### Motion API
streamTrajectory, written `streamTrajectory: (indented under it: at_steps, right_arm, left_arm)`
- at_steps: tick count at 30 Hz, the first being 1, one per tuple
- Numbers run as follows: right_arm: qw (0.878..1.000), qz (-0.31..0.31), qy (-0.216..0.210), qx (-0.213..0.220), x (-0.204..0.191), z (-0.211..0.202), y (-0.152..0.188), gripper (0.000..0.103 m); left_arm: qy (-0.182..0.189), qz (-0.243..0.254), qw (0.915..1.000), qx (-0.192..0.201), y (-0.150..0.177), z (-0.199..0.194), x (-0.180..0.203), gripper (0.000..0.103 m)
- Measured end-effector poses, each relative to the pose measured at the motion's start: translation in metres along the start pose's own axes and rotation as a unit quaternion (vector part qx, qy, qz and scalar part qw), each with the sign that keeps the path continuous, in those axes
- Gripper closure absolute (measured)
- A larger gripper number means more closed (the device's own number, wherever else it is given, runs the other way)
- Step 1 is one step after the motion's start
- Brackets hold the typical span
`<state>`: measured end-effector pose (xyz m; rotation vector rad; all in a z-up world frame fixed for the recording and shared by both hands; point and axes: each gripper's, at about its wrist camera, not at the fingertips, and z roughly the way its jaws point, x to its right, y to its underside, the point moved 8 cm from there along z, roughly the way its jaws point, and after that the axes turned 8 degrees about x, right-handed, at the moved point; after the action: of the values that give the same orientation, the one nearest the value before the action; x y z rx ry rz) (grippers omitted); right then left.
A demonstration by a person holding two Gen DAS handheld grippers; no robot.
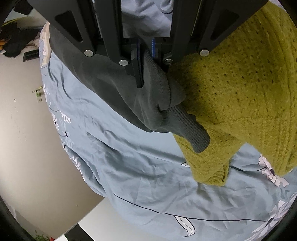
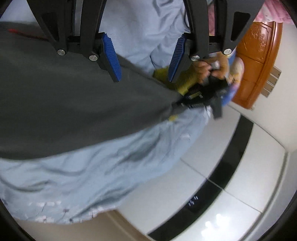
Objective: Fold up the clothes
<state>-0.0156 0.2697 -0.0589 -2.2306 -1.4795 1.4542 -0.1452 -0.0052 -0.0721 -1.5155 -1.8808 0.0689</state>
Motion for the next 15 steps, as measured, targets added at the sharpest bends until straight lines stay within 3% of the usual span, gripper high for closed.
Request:
streamTrajectory:
  at_steps: [4, 6, 9, 11, 15]
  right_arm:
    - [0.999, 0.009, 0.01, -0.03, 0.011, 0.016, 0.015, 0.046]
    - [1.0, 0.019, -0.001, -0.016, 0.007, 0.003, 0.012, 0.046]
    - [0.998, 0.022, -0.002, 0.054, 0.016, -0.035, -0.006, 0.046]
    - [0.994, 0.042, 0.005, 0.104, 0.033, -0.065, -0.016, 0.046]
    - [0.977, 0.132, 0.038, 0.163, 0.096, -0.109, -0.012, 0.044]
  left_arm:
    - [-0.002, 0.004, 1.0, -0.004, -0.001, 0.002, 0.001, 0.094]
    - [-0.002, 0.008, 1.0, -0.004, -0.002, 0.001, 0.003, 0.094]
    - [-0.007, 0.022, 0.9997, 0.002, -0.006, -0.006, 0.01, 0.094]
    - [-0.021, 0.071, 0.9967, 0.031, -0.009, -0.021, 0.035, 0.094]
    - [-0.052, 0.175, 0.9788, 0.093, -0.015, -0.054, 0.09, 0.094]
